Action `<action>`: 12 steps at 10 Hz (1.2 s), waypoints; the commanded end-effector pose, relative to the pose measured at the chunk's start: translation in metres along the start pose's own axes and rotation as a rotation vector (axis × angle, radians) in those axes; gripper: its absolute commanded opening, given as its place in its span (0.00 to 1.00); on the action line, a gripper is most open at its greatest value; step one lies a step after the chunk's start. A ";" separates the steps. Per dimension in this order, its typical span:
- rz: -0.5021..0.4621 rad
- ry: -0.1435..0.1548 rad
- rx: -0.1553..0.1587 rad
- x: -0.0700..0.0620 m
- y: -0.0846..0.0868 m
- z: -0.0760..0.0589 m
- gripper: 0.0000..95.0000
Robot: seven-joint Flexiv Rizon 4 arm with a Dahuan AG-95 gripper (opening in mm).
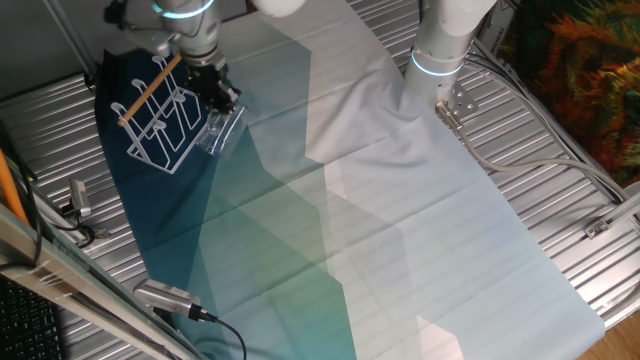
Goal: Put the cup on the cup rack
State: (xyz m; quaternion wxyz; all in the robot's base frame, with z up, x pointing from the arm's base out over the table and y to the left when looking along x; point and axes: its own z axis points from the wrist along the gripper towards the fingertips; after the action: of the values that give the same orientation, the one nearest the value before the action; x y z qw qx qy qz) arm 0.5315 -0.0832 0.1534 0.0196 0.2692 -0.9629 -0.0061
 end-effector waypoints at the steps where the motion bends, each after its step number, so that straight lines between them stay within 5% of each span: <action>1: 0.002 0.075 0.005 -0.002 -0.001 0.004 0.00; 5: 0.005 0.150 0.013 -0.002 -0.001 0.004 0.00; 12: 0.017 0.178 0.020 0.004 0.013 -0.023 0.00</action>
State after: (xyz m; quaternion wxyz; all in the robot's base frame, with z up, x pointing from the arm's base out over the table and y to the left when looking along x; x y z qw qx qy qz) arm 0.5225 -0.0731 0.1845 0.1033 0.2610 -0.9594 0.0274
